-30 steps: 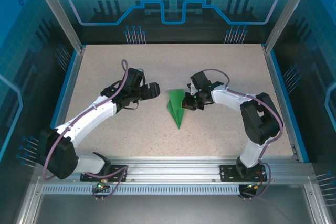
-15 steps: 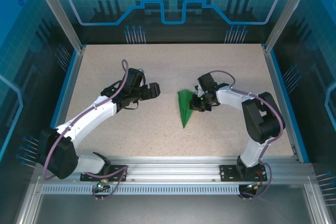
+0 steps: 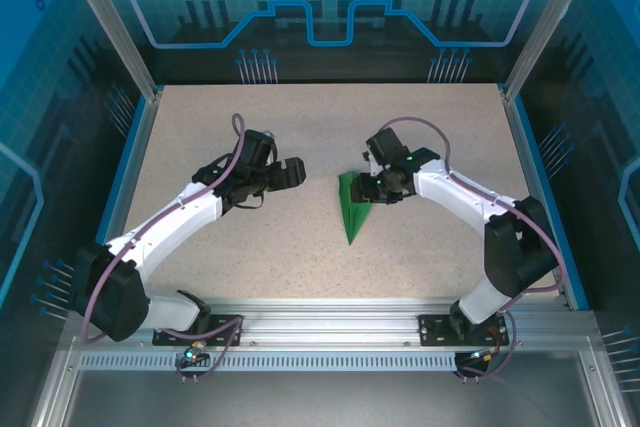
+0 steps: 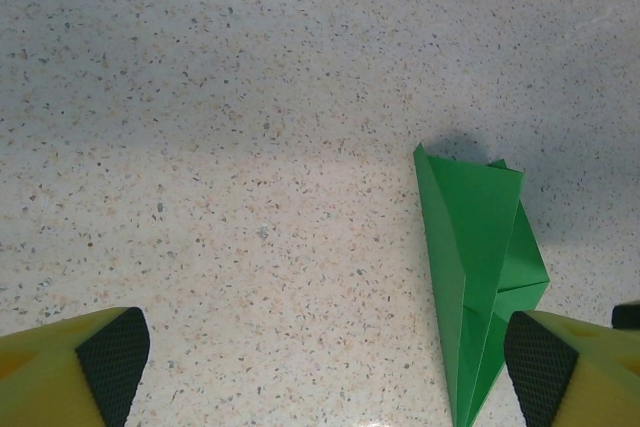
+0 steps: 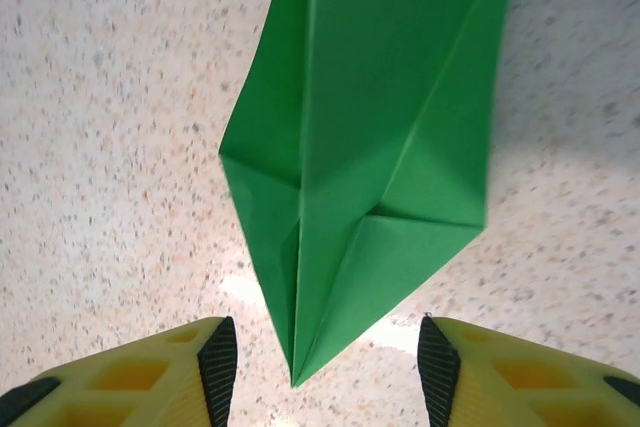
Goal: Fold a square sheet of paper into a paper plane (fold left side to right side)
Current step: Pick up the paper plane at the center of the table.
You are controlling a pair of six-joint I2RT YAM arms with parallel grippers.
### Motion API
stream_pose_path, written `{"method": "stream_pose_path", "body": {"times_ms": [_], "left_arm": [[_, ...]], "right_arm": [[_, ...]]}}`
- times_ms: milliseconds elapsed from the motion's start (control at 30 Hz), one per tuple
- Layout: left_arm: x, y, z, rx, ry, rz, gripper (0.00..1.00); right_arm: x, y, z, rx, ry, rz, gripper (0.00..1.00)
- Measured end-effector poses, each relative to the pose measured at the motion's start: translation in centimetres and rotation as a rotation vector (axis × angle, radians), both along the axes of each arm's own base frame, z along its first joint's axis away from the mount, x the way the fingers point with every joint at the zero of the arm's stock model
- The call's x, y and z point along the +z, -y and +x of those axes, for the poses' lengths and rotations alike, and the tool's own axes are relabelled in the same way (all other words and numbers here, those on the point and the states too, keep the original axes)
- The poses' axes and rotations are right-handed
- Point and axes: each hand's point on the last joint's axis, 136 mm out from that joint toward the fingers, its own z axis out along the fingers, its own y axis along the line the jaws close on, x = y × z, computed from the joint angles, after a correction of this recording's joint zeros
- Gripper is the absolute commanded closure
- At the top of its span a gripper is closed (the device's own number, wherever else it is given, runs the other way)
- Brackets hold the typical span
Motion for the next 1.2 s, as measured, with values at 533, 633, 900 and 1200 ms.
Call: {"method": "stream_pose_path", "body": {"times_ms": [533, 633, 900, 1200], "left_arm": [[0.0, 0.0, 0.0, 0.0, -0.001, 0.0, 0.01], [0.0, 0.0, 0.0, 0.0, -0.001, 0.0, 0.01], [0.0, 0.0, 0.0, 0.0, -0.001, 0.001, 0.01], [-0.1, -0.1, -0.1, -0.001, -0.007, 0.005, 0.01]], "right_arm": [[-5.7, -2.2, -2.3, 0.035, -0.189, -0.064, 0.58], [-6.1, -2.4, -2.0, 0.031, -0.197, -0.068, 0.61], [-7.5, -2.8, -1.8, 0.036, -0.223, -0.093, 0.82], [-4.6, -3.5, 0.9, 0.019, -0.169, -0.107, 0.89]]}}
